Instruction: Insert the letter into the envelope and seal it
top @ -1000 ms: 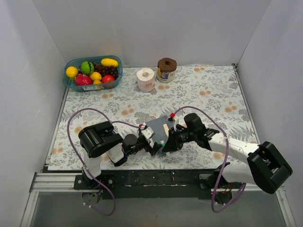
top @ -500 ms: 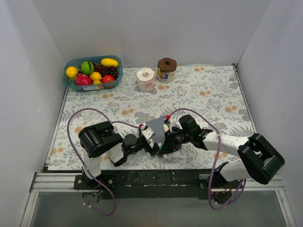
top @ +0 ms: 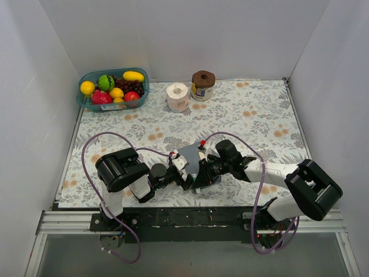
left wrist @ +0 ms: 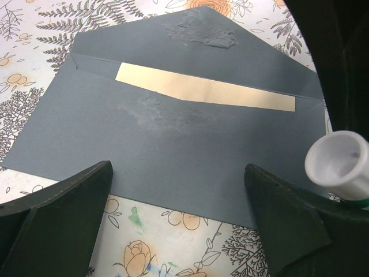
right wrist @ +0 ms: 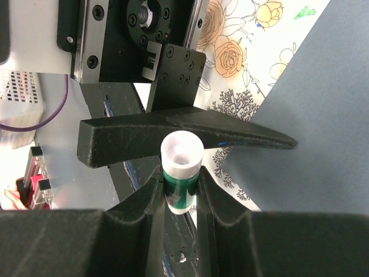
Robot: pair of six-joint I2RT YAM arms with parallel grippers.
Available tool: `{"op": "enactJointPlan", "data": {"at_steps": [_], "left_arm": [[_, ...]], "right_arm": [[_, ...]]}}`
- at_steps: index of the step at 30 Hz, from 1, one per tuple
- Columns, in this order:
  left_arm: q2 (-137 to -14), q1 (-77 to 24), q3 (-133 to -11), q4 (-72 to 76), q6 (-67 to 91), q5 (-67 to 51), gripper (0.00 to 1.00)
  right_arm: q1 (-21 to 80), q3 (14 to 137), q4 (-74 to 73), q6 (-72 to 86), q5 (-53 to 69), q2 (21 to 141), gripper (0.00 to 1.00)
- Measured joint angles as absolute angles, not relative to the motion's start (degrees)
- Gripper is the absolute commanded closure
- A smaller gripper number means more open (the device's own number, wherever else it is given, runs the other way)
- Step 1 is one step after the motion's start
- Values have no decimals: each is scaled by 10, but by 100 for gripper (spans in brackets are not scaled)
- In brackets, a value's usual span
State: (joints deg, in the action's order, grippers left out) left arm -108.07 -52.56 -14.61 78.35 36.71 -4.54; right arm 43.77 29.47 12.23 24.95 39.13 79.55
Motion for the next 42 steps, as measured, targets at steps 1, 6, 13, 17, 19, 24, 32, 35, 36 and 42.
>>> {"op": "enactJointPlan", "data": {"at_steps": [1, 6, 13, 17, 19, 24, 32, 35, 36, 42], "left_arm": [[-1081, -526, -146, 783, 367, -45, 2], [-1081, -526, -146, 783, 368, -45, 2], [-1081, -526, -148, 782, 373, -39, 2], [-1082, -527, -152, 780, 377, -37, 2], [-1082, -527, -152, 780, 378, -36, 2], [-1083, -527, -154, 780, 378, -34, 2], [-1083, -527, -155, 778, 379, -34, 2], [-1083, -527, -156, 778, 379, -34, 2], [-1084, -527, -156, 777, 380, -33, 2], [-1086, -527, -160, 776, 380, -32, 2]], "right_arm": [[439, 295, 122, 250, 391, 797, 99], [451, 295, 120, 253, 393, 808, 99], [465, 295, 92, 244, 368, 780, 99], [456, 298, 65, 223, 340, 715, 99], [441, 300, 50, 214, 324, 684, 99], [420, 301, 27, 195, 230, 629, 99], [420, 289, 74, 187, 84, 628, 99], [420, 272, 118, 177, 33, 632, 99], [420, 268, 128, 175, 22, 632, 99], [420, 252, 219, 156, -12, 643, 99]]}}
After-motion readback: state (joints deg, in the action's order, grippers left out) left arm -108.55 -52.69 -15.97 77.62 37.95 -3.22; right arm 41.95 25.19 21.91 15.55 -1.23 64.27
